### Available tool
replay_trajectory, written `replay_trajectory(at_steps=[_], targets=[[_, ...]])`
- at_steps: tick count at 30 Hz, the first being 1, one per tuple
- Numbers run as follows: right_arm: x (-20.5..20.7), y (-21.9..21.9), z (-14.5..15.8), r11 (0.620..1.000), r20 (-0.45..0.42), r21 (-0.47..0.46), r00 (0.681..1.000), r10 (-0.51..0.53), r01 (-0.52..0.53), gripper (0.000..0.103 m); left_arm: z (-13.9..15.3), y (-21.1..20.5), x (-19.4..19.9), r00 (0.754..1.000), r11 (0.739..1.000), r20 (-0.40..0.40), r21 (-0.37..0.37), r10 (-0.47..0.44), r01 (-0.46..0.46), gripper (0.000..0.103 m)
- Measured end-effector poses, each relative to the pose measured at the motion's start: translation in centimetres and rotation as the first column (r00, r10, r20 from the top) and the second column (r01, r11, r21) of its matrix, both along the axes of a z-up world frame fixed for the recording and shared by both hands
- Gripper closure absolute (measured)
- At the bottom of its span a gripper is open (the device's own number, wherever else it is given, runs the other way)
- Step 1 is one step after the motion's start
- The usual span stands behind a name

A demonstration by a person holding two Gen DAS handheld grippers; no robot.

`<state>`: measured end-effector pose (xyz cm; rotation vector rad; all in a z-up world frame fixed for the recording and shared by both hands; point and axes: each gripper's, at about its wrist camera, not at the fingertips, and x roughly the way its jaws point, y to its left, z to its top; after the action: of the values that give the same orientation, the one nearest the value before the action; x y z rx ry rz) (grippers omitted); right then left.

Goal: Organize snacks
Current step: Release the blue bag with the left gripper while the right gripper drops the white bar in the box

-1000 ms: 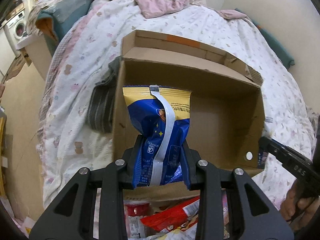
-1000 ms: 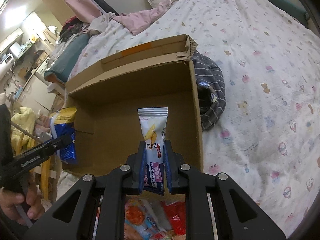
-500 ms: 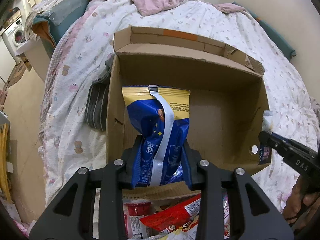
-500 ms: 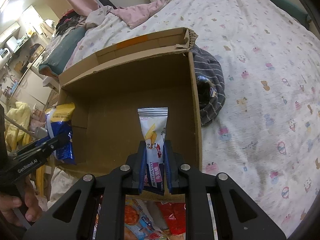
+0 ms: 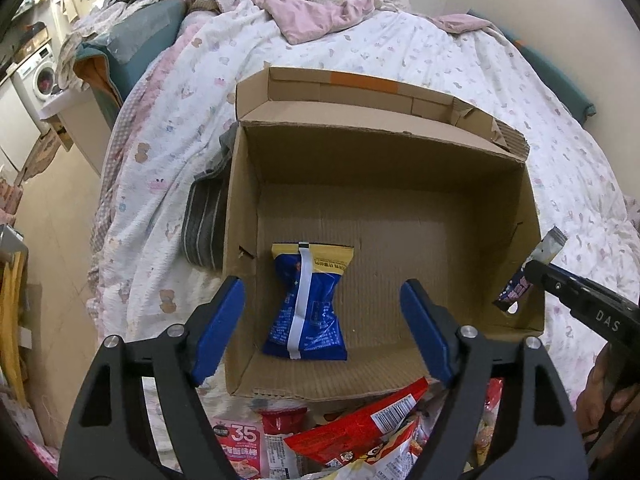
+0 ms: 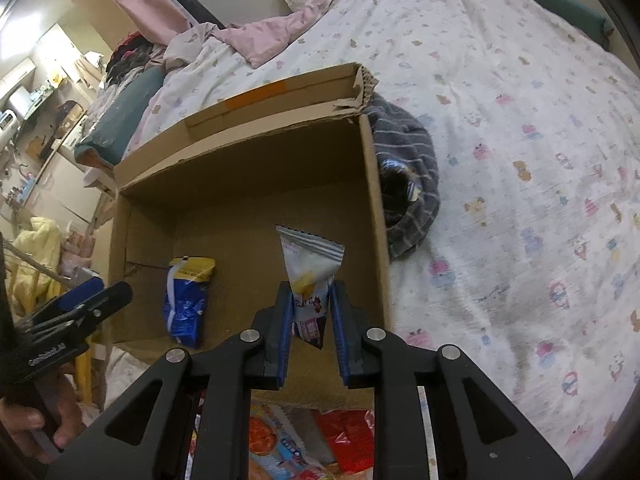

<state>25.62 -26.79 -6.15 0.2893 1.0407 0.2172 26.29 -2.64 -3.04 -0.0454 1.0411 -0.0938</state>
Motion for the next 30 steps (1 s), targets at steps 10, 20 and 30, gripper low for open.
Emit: replay_trajectory(at_steps=[10, 20, 30], targets=[[-0.4, -0.2, 1.2, 1.0, 0.069, -0.002, 0.997, -0.023, 0.023, 0.027, 0.7, 0.3, -0.6, 1.0, 1.0, 0.025, -0.003, 0.006, -0.006, 0.026], [-1.0, 0.1, 2.1, 1.0, 0.092, 0.014, 0.996, -0.011, 0.009, 0.027, 1.3, 1.5, -1.8, 0.998, 0.999, 0.04, -0.017, 0.044, -0.043, 0.025], [-4.4, -0.5, 3.8, 0.999, 0.124, 0.036, 0.992, -0.005, 0.001, 0.027, 3.3, 1.6, -4.9, 0.995, 0.999, 0.099, 0.02, 0.031, -0.033, 0.026]])
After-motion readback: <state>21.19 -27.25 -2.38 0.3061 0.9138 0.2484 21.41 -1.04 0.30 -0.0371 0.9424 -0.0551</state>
